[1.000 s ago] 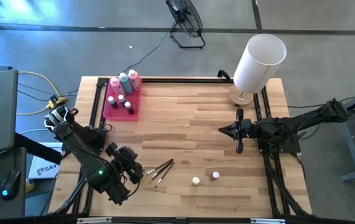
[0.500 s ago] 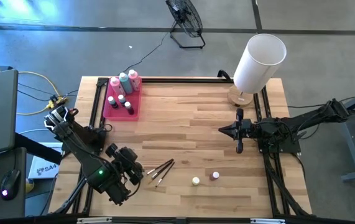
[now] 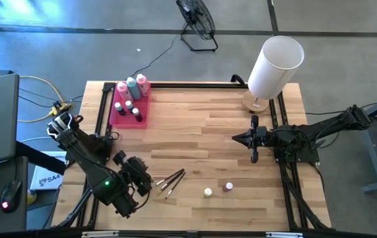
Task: Pick & Place Paint Supplies
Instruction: Put the silver paintbrush into the light brown cup
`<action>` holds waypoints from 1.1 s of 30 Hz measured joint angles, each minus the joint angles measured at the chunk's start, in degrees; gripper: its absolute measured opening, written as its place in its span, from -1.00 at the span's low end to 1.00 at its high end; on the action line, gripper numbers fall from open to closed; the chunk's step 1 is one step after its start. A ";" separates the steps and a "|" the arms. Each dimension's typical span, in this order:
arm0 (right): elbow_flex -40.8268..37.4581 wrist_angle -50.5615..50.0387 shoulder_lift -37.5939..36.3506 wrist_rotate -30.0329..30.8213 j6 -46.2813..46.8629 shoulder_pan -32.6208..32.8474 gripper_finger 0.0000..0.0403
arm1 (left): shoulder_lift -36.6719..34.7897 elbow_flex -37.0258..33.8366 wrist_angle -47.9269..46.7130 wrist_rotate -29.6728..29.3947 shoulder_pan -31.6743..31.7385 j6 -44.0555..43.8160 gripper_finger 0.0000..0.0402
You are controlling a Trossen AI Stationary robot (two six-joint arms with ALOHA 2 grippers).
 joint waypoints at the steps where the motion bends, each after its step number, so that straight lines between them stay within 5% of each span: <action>1: 0.00 0.00 0.00 0.00 0.00 0.00 -0.99 | 0.00 0.00 0.00 -1.03 0.00 0.00 -0.47; 8: -0.02 0.00 0.00 0.00 0.00 -0.02 -0.99 | 0.00 0.00 0.08 -5.14 0.00 0.02 -0.47; 33: -0.02 0.00 0.00 0.00 -0.20 -0.02 -0.99 | 0.02 0.00 6.21 -3.56 -0.02 0.00 -0.47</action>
